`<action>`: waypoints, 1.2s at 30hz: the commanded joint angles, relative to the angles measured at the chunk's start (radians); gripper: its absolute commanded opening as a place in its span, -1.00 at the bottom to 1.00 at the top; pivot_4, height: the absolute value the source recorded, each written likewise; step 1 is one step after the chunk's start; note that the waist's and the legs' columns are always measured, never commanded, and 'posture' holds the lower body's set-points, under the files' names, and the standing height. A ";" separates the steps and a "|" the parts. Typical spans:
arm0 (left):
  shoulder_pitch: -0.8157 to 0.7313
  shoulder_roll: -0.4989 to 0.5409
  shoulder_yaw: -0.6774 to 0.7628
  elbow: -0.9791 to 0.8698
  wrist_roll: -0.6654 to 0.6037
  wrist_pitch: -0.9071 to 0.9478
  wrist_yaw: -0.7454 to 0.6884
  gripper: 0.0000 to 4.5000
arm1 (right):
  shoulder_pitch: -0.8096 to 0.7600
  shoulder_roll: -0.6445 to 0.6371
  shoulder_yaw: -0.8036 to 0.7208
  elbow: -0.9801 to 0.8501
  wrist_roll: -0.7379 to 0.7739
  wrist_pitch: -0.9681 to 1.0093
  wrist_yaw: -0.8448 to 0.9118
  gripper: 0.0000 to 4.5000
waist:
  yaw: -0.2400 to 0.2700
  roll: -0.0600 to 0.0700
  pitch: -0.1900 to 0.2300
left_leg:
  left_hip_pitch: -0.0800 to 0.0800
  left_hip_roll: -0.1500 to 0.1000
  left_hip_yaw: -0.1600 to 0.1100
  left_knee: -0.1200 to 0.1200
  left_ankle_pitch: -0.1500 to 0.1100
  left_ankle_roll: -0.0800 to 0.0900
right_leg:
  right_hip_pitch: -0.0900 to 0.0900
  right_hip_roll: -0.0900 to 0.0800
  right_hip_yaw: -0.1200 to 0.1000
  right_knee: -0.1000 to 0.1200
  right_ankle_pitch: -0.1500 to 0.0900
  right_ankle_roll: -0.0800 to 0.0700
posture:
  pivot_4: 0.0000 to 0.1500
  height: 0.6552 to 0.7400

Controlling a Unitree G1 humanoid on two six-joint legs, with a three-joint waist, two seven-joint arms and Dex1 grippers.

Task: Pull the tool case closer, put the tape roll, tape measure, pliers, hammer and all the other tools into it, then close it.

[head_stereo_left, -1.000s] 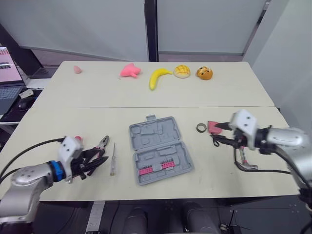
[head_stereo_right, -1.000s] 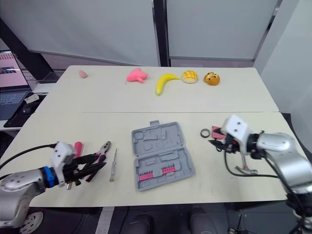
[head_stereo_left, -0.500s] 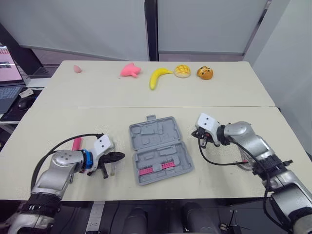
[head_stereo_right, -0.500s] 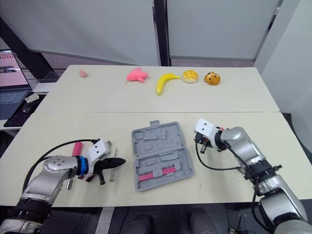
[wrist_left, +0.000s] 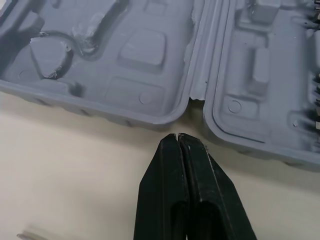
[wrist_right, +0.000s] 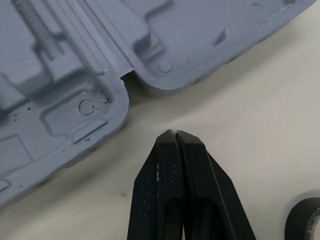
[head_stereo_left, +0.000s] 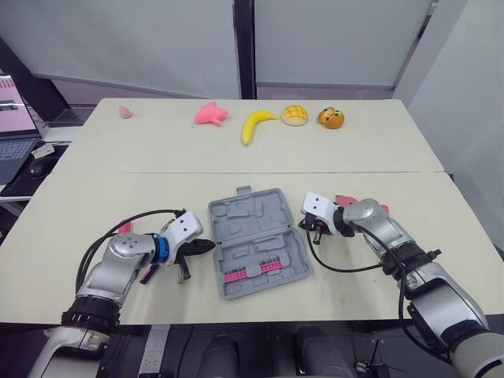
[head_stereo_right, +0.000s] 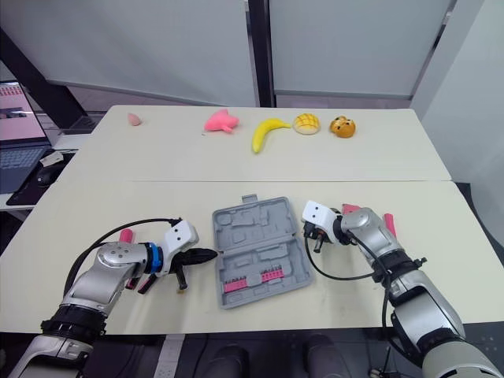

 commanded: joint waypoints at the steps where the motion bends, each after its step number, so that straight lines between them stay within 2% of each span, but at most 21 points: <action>1: -0.026 -0.005 -0.008 0.014 0.023 -0.019 0.013 -1.00 | -0.014 0.005 -0.016 -0.020 -0.002 -0.015 0.021 -0.99 | -0.001 0.000 0.000 | 0.000 0.000 0.000 0.000 0.000 0.000 | 0.000 0.000 0.000 0.000 0.000 0.000 | 1.00 0.66; 16: -0.072 -0.069 -0.043 0.030 0.051 -0.022 0.003 -1.00 | 0.057 0.010 -0.023 -0.188 0.020 0.074 0.082 -0.99 | 0.000 0.000 0.000 | 0.000 -0.001 -0.001 0.000 0.000 0.000 | 0.000 0.000 0.000 0.001 0.000 0.000 | 1.00 0.66; 36: -0.041 -0.042 -0.083 -0.051 0.049 -0.005 -0.104 -1.00 | 0.392 -0.106 -0.093 -0.736 0.076 0.432 0.041 -0.99 | 0.001 0.000 0.000 | 0.000 -0.001 -0.002 0.000 0.000 0.000 | 0.000 0.000 0.000 0.000 0.000 0.000 | 1.00 0.66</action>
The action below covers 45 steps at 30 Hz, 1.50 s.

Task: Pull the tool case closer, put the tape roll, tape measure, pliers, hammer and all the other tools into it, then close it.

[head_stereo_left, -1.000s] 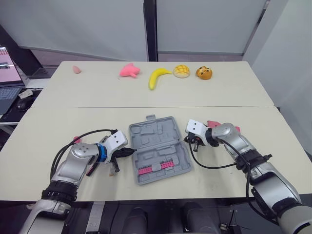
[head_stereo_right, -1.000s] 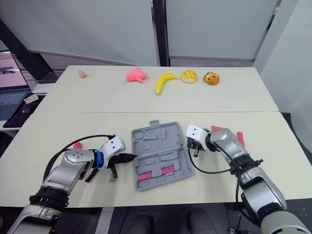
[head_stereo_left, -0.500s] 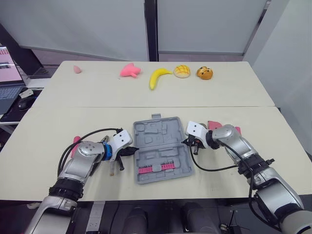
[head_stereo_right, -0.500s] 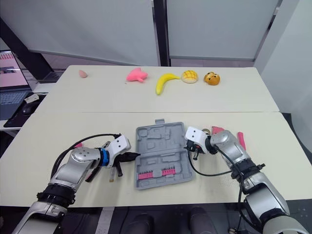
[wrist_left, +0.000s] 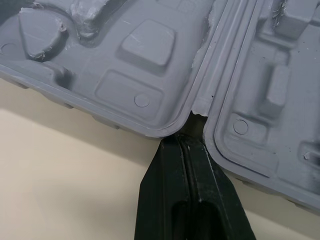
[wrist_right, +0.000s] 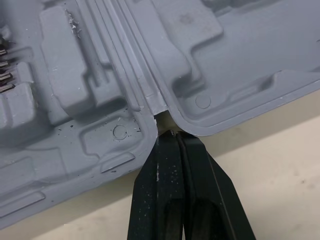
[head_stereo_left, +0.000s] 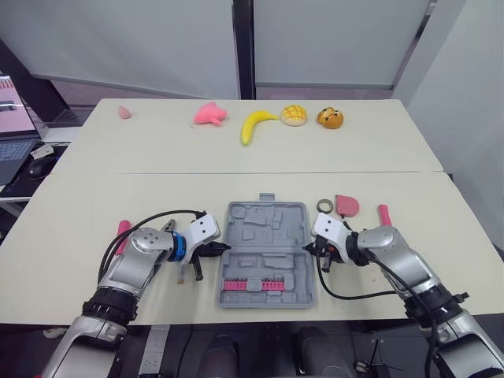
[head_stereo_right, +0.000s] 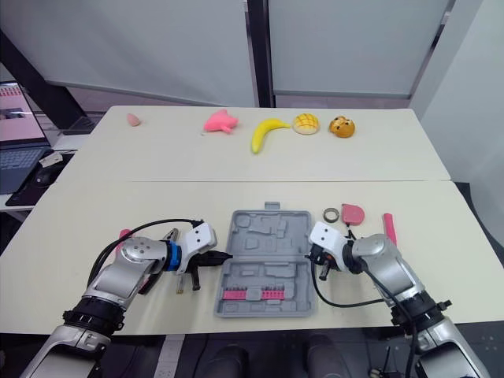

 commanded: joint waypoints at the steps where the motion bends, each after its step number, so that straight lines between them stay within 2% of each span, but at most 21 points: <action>1: 0.013 0.019 -0.013 -0.059 -0.010 -0.013 -0.032 -1.00 | 0.034 -0.010 0.000 -0.106 0.041 0.035 0.001 -0.99 | 0.000 0.000 0.000 | 0.000 0.000 0.000 0.000 0.000 0.000 | 0.000 0.000 0.000 0.000 0.000 0.000 | 1.00 0.66; 7: 0.041 0.054 0.002 -0.072 -0.014 -0.009 -0.038 -1.00 | 0.064 -0.007 0.034 -0.159 0.055 0.064 -0.013 -0.99 | -0.001 0.000 0.000 | 0.000 0.000 0.000 0.000 0.000 0.000 | 0.000 0.000 0.000 0.000 0.000 0.000 | 1.00 0.66; 16: 0.125 0.111 0.019 -0.150 -0.046 0.033 -0.053 -1.00 | 0.041 -0.006 0.072 -0.121 0.053 0.032 -0.017 -0.99 | 0.000 0.000 0.000 | 0.000 0.000 0.000 0.000 0.000 0.000 | 0.000 0.000 0.000 -0.001 0.000 0.000 | 1.00 0.66; 45: 0.191 0.132 0.013 -0.223 -0.059 0.069 -0.053 -1.00 | 0.051 -0.070 0.121 -0.136 0.084 0.043 0.020 -0.99 | 0.001 0.000 0.000 | 0.000 0.000 0.000 0.000 0.000 0.000 | 0.000 0.000 0.000 -0.002 0.000 0.000 | 1.00 0.66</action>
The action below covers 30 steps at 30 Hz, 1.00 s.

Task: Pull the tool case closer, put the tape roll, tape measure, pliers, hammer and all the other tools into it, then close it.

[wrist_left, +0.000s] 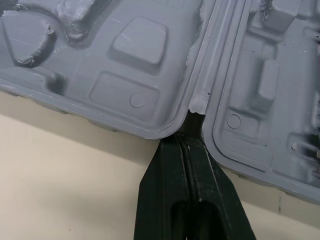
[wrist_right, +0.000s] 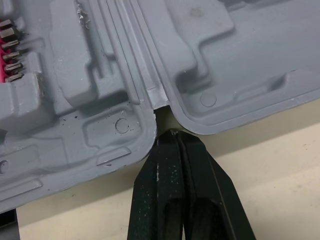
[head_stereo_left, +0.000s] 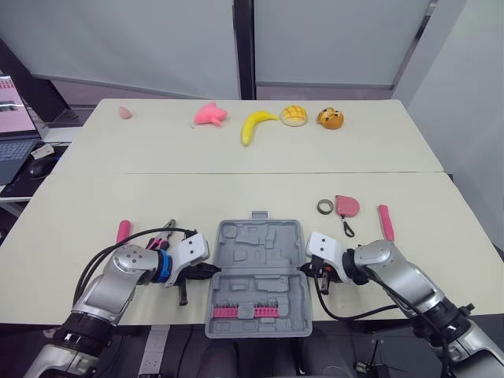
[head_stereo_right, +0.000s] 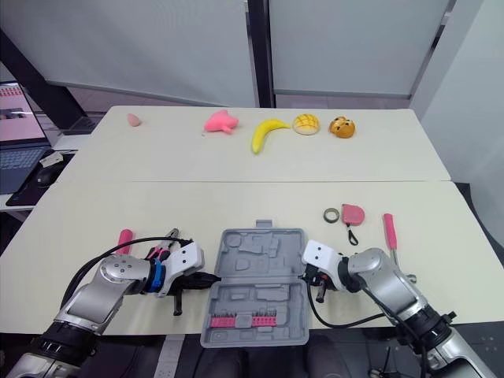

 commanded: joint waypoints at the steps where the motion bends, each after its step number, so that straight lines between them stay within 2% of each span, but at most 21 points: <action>1: 0.014 0.018 -0.007 -0.026 -0.003 0.004 -0.012 -1.00 | 0.007 -0.015 0.011 -0.033 0.016 0.010 0.017 -0.99 | 0.000 0.000 0.000 | 0.000 0.000 0.000 0.000 0.000 0.000 | 0.000 0.000 0.000 0.000 0.000 0.000 | 1.00 0.66; 30: 0.061 0.037 -0.016 -0.064 -0.010 0.017 -0.018 -1.00 | 0.016 -0.056 0.041 -0.069 0.053 0.047 0.030 -0.99 | 0.000 0.000 0.000 | 0.000 0.000 0.000 0.000 0.000 0.000 | 0.000 0.000 0.000 0.000 -0.001 0.001 | 1.00 0.66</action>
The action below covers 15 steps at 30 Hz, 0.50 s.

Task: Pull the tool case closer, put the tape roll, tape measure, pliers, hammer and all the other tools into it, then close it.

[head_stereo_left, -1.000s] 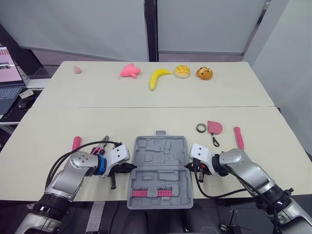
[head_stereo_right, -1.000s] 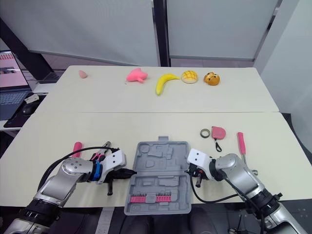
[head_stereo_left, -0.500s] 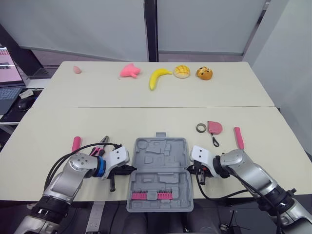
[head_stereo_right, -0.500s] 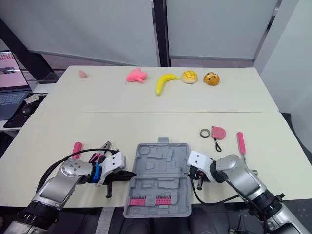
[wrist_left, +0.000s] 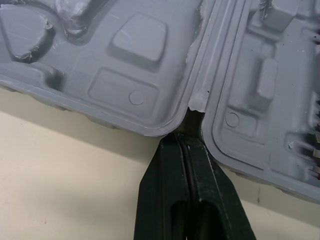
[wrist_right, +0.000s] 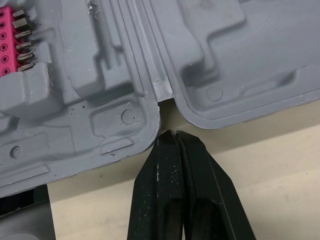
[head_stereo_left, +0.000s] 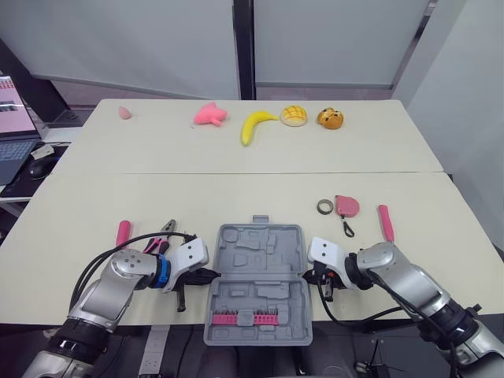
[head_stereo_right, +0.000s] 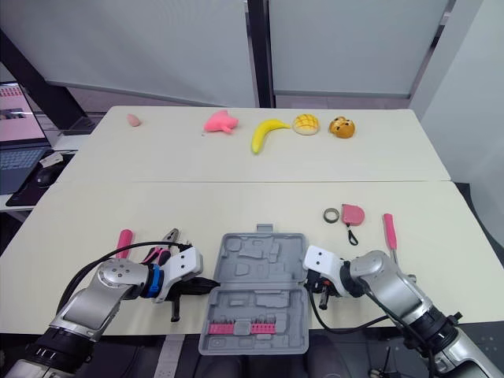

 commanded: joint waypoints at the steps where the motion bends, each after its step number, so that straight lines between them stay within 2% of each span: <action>1: 0.020 0.017 -0.016 -0.018 0.003 0.003 -0.015 -1.00 | 0.009 -0.009 0.012 -0.022 0.009 -0.003 0.008 -0.99 | 0.000 0.000 0.000 | 0.000 0.000 0.000 0.000 0.000 0.000 | 0.000 0.000 0.000 0.000 0.000 0.000 | 1.00 0.66; 15: 0.017 0.022 -0.012 -0.014 0.006 0.002 -0.010 -1.00 | 0.007 0.002 0.001 -0.010 0.006 -0.012 -0.011 -0.99 | 0.000 0.000 0.000 | 0.000 0.000 0.000 0.000 0.000 0.000 | 0.000 0.000 0.000 0.000 0.000 0.000 | 1.00 0.66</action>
